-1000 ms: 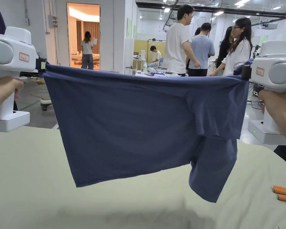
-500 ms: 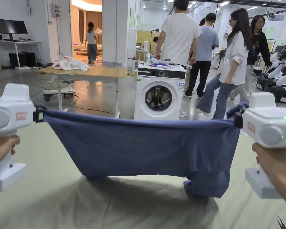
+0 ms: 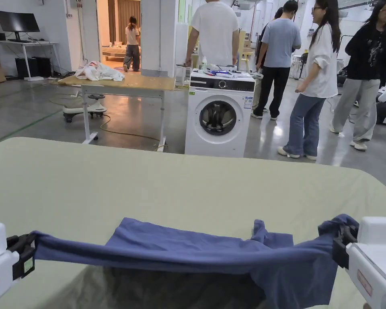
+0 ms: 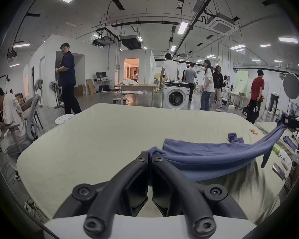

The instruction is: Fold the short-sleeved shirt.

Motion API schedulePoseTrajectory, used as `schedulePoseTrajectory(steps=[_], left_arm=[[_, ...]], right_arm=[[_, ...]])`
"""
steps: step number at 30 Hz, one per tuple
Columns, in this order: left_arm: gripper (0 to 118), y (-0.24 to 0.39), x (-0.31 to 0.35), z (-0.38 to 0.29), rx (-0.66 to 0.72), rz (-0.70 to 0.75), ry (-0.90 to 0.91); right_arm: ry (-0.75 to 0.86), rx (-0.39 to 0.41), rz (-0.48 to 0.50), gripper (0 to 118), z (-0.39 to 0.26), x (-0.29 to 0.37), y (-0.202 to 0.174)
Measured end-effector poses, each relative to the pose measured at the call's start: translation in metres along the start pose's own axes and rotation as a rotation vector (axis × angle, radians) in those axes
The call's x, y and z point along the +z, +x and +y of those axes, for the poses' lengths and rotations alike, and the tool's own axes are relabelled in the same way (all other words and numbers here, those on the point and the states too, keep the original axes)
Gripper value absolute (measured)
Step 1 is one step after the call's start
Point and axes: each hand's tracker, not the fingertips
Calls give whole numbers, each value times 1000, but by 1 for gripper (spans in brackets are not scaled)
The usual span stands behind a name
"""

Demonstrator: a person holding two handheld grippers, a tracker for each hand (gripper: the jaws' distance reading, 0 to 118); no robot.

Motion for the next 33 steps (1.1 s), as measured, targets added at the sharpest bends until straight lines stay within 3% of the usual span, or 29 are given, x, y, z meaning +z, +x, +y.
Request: schedulePoseTrajectory(steps=[10, 17, 24, 26, 27, 28, 29, 33], left_arm=[[0, 5, 58, -51, 33, -15, -74], [0, 3, 17, -99, 15, -32, -245], [0, 11, -19, -118, 15, -32, -335], [0, 20, -18, -118, 18, -29, -340], [0, 21, -17, -116, 23, -31, -336], [6, 22, -16, -113, 26, -35, -323], [13, 31, -7, -106, 33, -41, -292], [51, 46, -2, -85, 21, -68, -196]], right_arm=[[-117, -79, -60, 5, -66, 60, 9], [-310, -37, 0, 5, -122, 49, 1], [-392, -42, 0, 7, -150, 30, -5], [-395, -48, -7, 23, -149, 30, -7], [-382, -47, -11, 38, -147, 32, -8], [-354, -45, -8, 53, -143, 34, -9], [-319, -48, -10, 60, -138, 36, -11], [-165, -55, 21, 76, -113, 38, -26]])
